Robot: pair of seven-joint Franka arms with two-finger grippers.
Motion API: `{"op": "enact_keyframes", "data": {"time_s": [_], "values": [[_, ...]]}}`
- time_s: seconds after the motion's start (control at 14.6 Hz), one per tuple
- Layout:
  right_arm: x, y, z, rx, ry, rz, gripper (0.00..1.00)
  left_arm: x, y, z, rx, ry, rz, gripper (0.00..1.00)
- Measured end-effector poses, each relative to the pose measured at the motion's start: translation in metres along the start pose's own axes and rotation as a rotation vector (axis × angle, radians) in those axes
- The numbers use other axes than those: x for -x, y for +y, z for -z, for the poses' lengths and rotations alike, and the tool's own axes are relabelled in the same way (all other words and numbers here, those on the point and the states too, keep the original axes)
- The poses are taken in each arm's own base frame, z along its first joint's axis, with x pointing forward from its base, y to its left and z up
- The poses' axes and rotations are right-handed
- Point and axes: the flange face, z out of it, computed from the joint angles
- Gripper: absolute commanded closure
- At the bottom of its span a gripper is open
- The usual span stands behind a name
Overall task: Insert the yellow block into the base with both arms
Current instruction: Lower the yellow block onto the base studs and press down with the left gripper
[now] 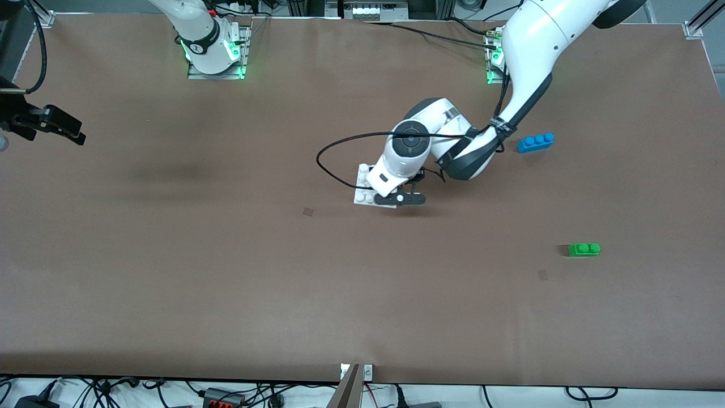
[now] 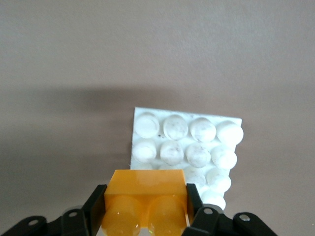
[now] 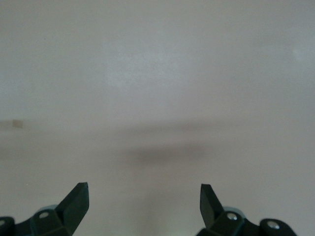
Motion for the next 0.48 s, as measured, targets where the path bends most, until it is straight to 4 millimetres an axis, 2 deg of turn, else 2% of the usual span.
{"op": "enact_keyframes", "data": {"time_s": [0.48], "values": [[0.001,-0.007,-0.003,-0.004,-0.012,0.047,0.00,0.012,0.019,-0.031,-0.008,0.016,0.008,0.34]]}}
